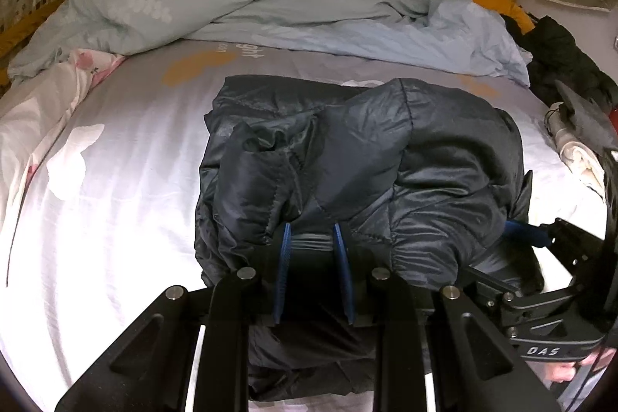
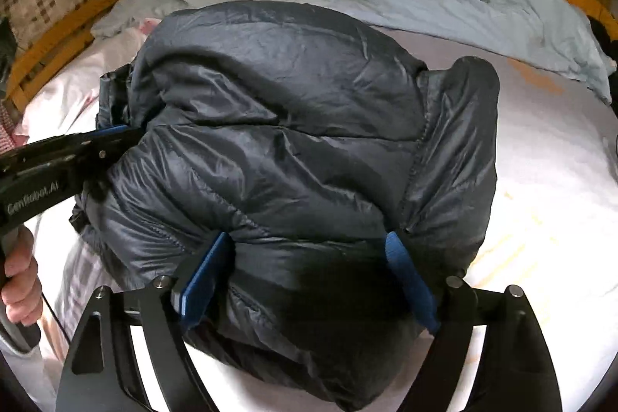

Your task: Fold large clothes

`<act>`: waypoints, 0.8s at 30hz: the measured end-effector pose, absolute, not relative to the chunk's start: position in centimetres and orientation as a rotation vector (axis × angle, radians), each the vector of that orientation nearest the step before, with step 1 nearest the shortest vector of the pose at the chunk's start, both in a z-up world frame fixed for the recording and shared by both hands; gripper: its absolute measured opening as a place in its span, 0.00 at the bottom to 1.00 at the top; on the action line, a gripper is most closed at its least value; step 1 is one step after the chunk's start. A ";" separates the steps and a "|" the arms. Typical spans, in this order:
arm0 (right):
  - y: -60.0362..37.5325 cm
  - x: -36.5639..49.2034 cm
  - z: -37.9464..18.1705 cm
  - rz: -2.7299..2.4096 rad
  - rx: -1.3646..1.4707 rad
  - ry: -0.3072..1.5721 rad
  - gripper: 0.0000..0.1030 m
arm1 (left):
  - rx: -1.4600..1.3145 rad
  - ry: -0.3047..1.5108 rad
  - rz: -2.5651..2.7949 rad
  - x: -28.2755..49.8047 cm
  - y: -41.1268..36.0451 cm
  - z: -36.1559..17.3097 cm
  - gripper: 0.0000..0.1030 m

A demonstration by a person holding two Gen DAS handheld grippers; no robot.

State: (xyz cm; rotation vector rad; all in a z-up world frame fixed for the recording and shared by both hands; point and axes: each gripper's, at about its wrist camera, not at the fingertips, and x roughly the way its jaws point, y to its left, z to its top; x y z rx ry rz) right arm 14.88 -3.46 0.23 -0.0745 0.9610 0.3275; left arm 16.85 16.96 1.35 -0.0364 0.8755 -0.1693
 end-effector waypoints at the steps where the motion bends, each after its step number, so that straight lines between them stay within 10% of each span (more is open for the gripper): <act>1: -3.7 15.0 0.8 0.334 -0.062 0.988 0.83 | -0.046 0.876 -0.174 16.8 17.1 1.4 0.23; 10: -4.4 15.4 10.3 0.428 0.066 0.876 0.73 | -0.091 0.870 -0.196 16.7 17.8 1.8 0.22; 18: 0.0 22.9 6.4 0.394 0.070 1.105 0.68 | -0.080 0.803 -0.136 15.9 18.9 3.8 0.23; 22: 1.2 24.1 4.6 0.390 0.053 1.132 0.72 | -0.027 0.668 -0.030 14.6 19.4 6.0 0.68; 24: 1.7 24.1 4.3 0.385 0.029 1.129 0.72 | -0.005 0.696 0.005 15.2 20.0 5.7 0.68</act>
